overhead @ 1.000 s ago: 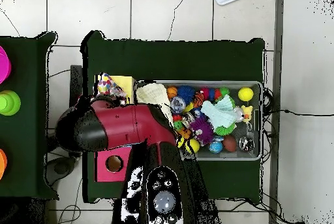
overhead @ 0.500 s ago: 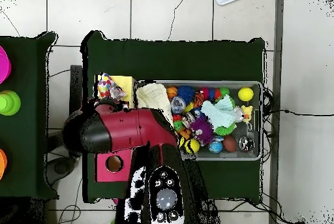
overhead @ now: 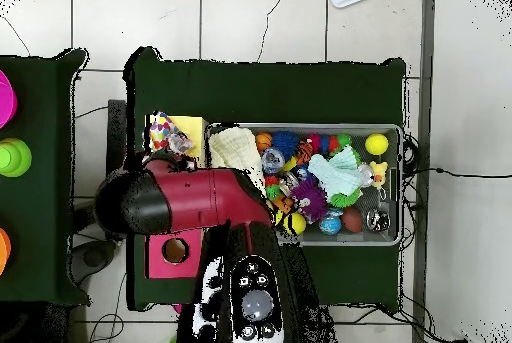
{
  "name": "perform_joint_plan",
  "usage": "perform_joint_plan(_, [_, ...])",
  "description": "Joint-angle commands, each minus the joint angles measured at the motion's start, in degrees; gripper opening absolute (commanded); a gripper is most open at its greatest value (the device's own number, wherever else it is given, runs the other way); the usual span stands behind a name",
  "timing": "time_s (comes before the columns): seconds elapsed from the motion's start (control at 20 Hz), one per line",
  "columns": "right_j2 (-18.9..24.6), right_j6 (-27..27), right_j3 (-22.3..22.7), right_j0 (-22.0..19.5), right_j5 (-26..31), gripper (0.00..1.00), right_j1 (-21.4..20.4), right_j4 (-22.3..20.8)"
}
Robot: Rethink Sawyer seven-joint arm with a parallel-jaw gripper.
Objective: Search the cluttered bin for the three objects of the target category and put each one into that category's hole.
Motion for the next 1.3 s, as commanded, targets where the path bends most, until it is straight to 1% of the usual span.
perform_joint_plan(0.05, [1.83,10.55,5.13,-0.39,-1.53,0.0,2.38,3.49])
perform_joint_plan(0.4, [1.83,10.38,5.16,-0.11,-3.51,0.0,3.69,4.31])
perform_joint_plan(0.8, [0.46,10.52,4.75,0.95,-7.2,0.0,6.47,3.5])
perform_joint_plan(1.0, [-1.51,10.52,3.37,2.46,-7.47,0.0,7.94,3.02])
perform_joint_plan(1.3, [-3.72,10.83,1.88,4.09,-7.85,0.0,10.31,3.39])
